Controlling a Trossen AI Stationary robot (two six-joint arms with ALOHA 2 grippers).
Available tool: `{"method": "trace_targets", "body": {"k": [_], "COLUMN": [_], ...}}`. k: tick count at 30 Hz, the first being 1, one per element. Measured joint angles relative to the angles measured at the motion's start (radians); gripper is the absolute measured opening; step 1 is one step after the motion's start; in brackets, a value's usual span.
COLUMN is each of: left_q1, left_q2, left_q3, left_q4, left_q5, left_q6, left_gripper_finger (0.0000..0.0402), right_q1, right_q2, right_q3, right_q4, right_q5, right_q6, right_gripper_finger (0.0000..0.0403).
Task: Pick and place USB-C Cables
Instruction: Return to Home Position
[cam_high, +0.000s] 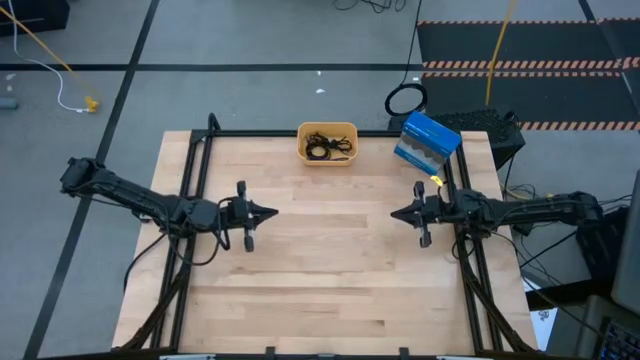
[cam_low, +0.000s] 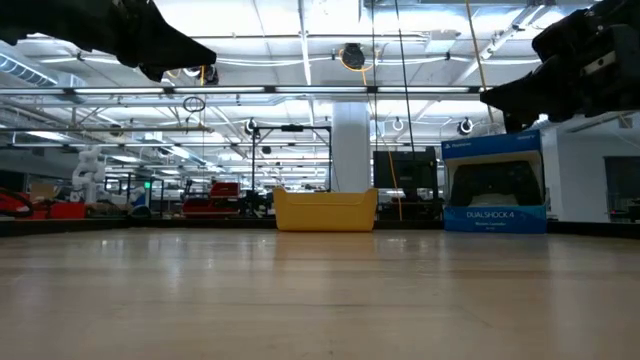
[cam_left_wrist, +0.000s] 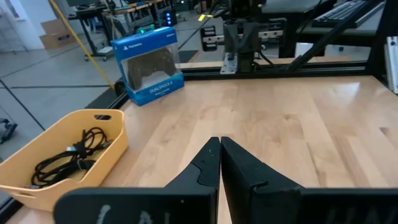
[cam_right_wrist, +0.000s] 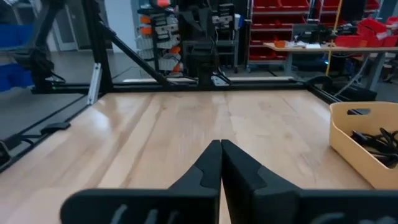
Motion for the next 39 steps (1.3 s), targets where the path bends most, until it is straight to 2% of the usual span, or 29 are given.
{"method": "trace_targets", "body": {"k": [5, 8, 17, 22, 30, 39], "left_q1": [0.0, 0.0, 0.025, 0.026, 0.026, 0.026], "left_q2": [0.0, 0.0, 0.0, 0.0, 0.0, 0.0], "left_q3": [0.0, 0.0, 0.0, 0.0, 0.0, 0.0], "left_q4": [0.004, 0.005, 0.022, 0.022, 0.033, 0.053], "left_q5": [-0.003, -0.003, -0.004, -0.003, -0.003, -0.003], "left_q6": [0.021, 0.028, 0.028, 0.027, 0.025, 0.025], "left_gripper_finger": [0.0009, 0.0004, 0.0015, 0.0004, 0.0022, 0.0023], "right_q1": [0.039, 0.064, 0.119, 0.123, 0.122, 0.122], "right_q2": [-0.052, -0.082, -0.155, -0.204, -0.301, -0.403], "right_q3": [0.0, 0.0, 0.0, -0.001, -0.001, -0.001], "right_q4": [-0.009, -0.042, -0.117, -0.154, -0.307, -0.334], "right_q5": [0.005, 0.051, 0.077, 0.097, 0.081, 0.095], "right_q6": [-0.002, -0.005, -0.011, 0.0, 0.018, -0.001], "right_gripper_finger": [0.0, 0.0, 0.0, 0.0, 0.0, 0.0]}}
